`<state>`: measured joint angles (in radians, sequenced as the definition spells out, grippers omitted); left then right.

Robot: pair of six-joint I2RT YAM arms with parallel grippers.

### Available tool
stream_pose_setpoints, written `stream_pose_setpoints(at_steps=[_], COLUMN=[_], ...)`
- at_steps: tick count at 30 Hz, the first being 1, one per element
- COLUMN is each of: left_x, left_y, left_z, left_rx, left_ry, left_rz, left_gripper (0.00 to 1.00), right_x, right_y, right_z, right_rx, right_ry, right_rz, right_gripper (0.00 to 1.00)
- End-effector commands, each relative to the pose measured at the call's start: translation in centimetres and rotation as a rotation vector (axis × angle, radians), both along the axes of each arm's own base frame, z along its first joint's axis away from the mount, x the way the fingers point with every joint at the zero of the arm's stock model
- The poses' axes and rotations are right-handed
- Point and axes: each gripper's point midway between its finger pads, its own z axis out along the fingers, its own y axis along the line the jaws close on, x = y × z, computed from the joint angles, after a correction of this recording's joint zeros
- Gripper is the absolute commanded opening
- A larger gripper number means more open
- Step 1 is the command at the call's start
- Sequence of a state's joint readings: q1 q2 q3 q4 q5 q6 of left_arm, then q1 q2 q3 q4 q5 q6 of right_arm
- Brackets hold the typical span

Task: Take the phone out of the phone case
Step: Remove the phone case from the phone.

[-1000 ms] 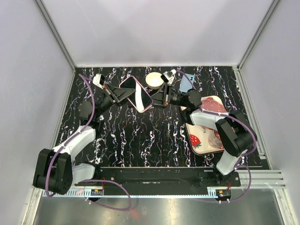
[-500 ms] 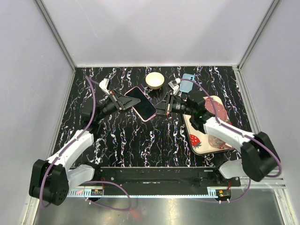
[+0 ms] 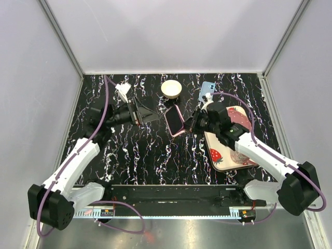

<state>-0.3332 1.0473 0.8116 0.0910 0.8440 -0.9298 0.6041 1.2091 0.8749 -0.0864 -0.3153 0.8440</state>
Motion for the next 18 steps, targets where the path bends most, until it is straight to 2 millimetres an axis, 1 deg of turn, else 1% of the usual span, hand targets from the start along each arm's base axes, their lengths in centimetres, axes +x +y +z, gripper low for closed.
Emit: stream_pose_setpoints(at_steps=[1,2,3,4,5,6,7,8,9,10,11,12,13,14,15,16,17,18], left_x=[1.0,1.5,1.6,1.6,1.8,1.6,1.6,1.6,1.3,1.3,1.3,1.4,1.5,1.8,1.9,1.9,1.9,1.8], left_y=[1.9,2.3,2.2,2.1,2.0,1.4,1.1,0.9,0.2,0.0,-0.2,-0.2,-0.2,0.1,0.3,0.4,0.6,0.6], left_z=[1.3,0.2,-0.3,-1.1,-3.0,-3.7,-4.7,-6.6,-7.1,-7.8,-9.1,-9.7,-10.2,-11.0,-11.4,-11.8,-12.5,-12.9], left_rx=[0.132,0.144,0.142,0.144,0.156,0.158,0.168,0.189,0.191,0.197,0.218,0.229,0.241,0.262,0.271,0.276,0.293,0.295], left_ry=[-0.116,-0.082,-0.073,-0.053,0.005,0.013,0.034,0.081,0.082,0.098,0.126,0.134,0.142,0.151,0.156,0.16,0.168,0.17], left_rz=[0.118,0.162,0.172,0.174,0.186,0.175,0.177,0.19,0.175,0.182,0.201,0.212,0.225,0.257,0.27,0.28,0.291,0.291], left_gripper=[0.99,0.99,0.99,0.99,0.99,0.99,0.99,0.99,0.99,0.99,0.99,0.99,0.99,0.99,0.99,0.99,0.99,0.99], right_x=[0.9,0.9,0.8,0.7,0.7,0.9,0.5,0.4,0.7,0.3,0.2,0.3,-0.2,-0.3,-0.2,-0.4,-0.9,-0.9], right_y=[-3.9,-4.3,-4.7,-4.6,-4.6,-4.9,-4.4,-4.2,-4.4,-3.8,-3.5,-3.2,-2.3,-1.8,-1.4,-1.1,-0.5,0.0], right_z=[-3.3,-3.9,-4.7,-5.5,-5.9,-6.2,-7.1,-7.5,-7.7,-8.7,-9.1,-9.2,-10.0,-10.4,-10.6,-11.8,-12.3,-12.7], right_rx=[-0.297,-0.342,-0.412,-0.449,-0.478,-0.521,-0.559,-0.586,-0.632,-0.671,-0.692,-0.717,-0.742,-0.751,-0.765,-0.795,-0.805,-0.8], right_ry=[-0.038,-0.041,-0.054,-0.056,-0.064,-0.085,-0.085,-0.093,-0.114,-0.114,-0.121,-0.143,-0.151,-0.161,-0.177,-0.166,-0.171,-0.175], right_rz=[-0.157,-0.173,-0.192,-0.191,-0.196,-0.218,-0.2,-0.197,-0.211,-0.184,-0.172,-0.16,-0.126,-0.11,-0.098,-0.081,-0.056,-0.04], right_gripper=[0.0,0.0,0.0,0.0,0.0,0.0,0.0,0.0,0.0,0.0,0.0,0.0,0.0,0.0,0.0,0.0,0.0,0.0])
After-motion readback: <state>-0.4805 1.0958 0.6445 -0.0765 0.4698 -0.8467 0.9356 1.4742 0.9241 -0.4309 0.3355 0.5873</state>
